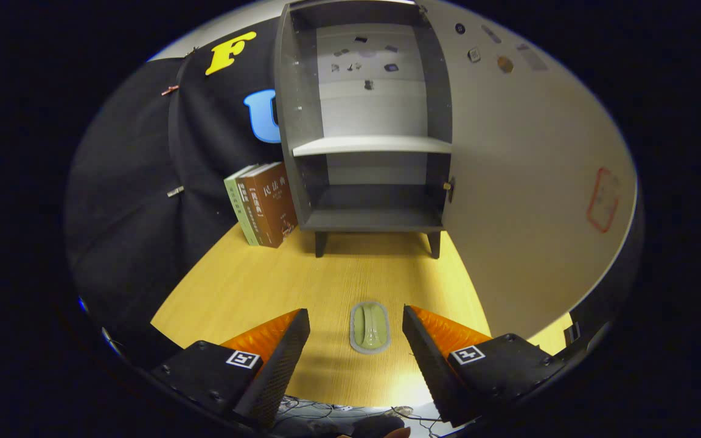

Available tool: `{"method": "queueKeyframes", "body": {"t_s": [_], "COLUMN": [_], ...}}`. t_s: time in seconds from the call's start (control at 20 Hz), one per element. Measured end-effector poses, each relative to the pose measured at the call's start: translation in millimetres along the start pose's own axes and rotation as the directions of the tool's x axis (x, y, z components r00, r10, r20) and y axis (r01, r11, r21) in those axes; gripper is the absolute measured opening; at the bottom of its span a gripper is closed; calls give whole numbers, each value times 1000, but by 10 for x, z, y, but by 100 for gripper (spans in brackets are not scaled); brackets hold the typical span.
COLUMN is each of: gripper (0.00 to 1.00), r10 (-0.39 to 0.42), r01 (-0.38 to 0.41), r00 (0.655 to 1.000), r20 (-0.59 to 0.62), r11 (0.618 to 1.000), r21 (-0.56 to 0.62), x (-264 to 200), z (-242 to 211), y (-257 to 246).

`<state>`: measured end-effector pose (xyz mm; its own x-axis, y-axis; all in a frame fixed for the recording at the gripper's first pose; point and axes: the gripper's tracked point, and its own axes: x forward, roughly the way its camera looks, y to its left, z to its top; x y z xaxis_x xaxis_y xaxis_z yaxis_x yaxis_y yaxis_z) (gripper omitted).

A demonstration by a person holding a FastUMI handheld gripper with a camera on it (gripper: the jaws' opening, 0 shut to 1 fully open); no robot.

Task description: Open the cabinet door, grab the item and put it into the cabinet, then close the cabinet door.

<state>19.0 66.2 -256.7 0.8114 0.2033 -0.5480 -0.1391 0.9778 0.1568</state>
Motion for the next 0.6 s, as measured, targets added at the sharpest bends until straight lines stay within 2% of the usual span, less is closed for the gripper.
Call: {"method": "queueKeyframes", "body": {"t_s": [0.2,0.45,0.5,0.6], "gripper": [98,96,91,73], "r10": [-3,-31,-41,-58], "r01": [3,26,35,49], "r00": [995,984,982,974], "r20": [-103,-176,-187,-220], "r11": [1000,999,999,998], "r21": [-4,-31,-37,-48], "x": [655,1231,1317,1482], "z": [-470,-799,-821,-934], "y": [-48,-167,-201,-234]}}
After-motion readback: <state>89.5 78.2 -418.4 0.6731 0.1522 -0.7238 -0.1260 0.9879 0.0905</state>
